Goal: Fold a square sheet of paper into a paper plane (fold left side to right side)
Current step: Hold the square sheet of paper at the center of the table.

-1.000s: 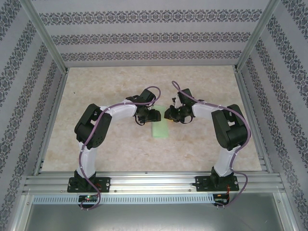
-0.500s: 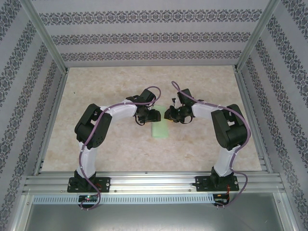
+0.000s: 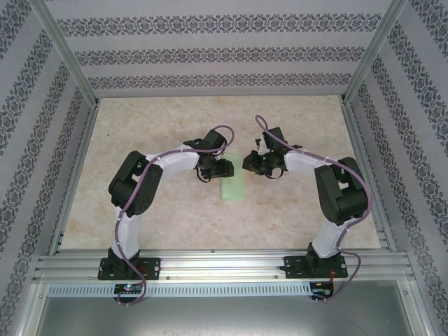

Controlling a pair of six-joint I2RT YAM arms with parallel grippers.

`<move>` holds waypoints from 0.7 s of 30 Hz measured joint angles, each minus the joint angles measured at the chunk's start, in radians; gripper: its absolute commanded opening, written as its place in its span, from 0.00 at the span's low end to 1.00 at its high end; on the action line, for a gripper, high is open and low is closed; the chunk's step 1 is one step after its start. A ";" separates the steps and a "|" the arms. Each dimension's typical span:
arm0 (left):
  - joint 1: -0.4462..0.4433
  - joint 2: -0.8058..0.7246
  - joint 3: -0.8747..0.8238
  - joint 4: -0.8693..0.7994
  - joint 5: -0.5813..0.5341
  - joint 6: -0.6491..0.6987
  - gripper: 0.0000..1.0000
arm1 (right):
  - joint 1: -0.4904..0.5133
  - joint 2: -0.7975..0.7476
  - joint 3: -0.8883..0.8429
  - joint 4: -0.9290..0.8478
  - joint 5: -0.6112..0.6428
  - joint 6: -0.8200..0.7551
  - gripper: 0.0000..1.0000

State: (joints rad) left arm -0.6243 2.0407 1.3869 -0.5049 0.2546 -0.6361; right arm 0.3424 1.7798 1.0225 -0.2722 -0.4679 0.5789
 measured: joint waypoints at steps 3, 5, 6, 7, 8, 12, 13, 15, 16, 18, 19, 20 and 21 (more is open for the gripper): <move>0.000 0.000 0.000 0.000 0.000 0.000 0.61 | 0.002 0.000 0.000 0.004 -0.002 0.003 0.19; 0.000 0.000 0.000 0.000 0.000 0.000 0.61 | 0.005 0.003 0.000 0.005 -0.006 0.006 0.19; 0.000 0.000 0.000 0.000 0.000 0.000 0.61 | 0.008 0.007 0.000 0.007 -0.009 0.007 0.19; 0.000 0.000 0.000 0.000 0.000 0.000 0.61 | 0.010 0.012 0.000 0.010 -0.013 0.008 0.19; 0.000 0.000 0.000 0.000 0.000 0.000 0.61 | 0.014 0.019 0.000 0.012 -0.017 0.010 0.19; 0.000 0.000 0.000 0.000 -0.001 0.000 0.61 | 0.030 0.047 0.000 0.014 -0.034 0.021 0.19; 0.000 0.000 0.000 0.000 0.000 0.000 0.61 | 0.031 0.052 0.001 0.014 -0.035 0.022 0.18; 0.000 0.000 0.000 0.000 -0.001 0.000 0.61 | 0.034 0.066 0.003 0.014 -0.039 0.024 0.18; 0.000 0.000 0.000 0.000 -0.001 0.000 0.61 | 0.035 0.071 0.005 0.013 -0.040 0.025 0.19; 0.000 0.000 0.000 0.000 -0.001 0.000 0.61 | 0.036 0.085 0.008 0.013 -0.042 0.026 0.18; 0.000 0.001 0.000 0.000 -0.001 0.000 0.61 | 0.036 0.092 0.010 0.010 -0.042 0.026 0.18; 0.000 0.000 0.000 0.000 -0.001 0.000 0.61 | 0.036 0.098 0.012 0.010 -0.042 0.026 0.18; 0.000 0.001 0.000 0.000 -0.001 0.000 0.61 | 0.036 0.105 0.014 0.009 -0.042 0.026 0.18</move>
State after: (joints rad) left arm -0.6243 2.0415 1.3869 -0.5053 0.2535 -0.6361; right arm 0.3782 1.8843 1.0363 -0.2634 -0.5098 0.6044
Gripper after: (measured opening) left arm 0.611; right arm 0.181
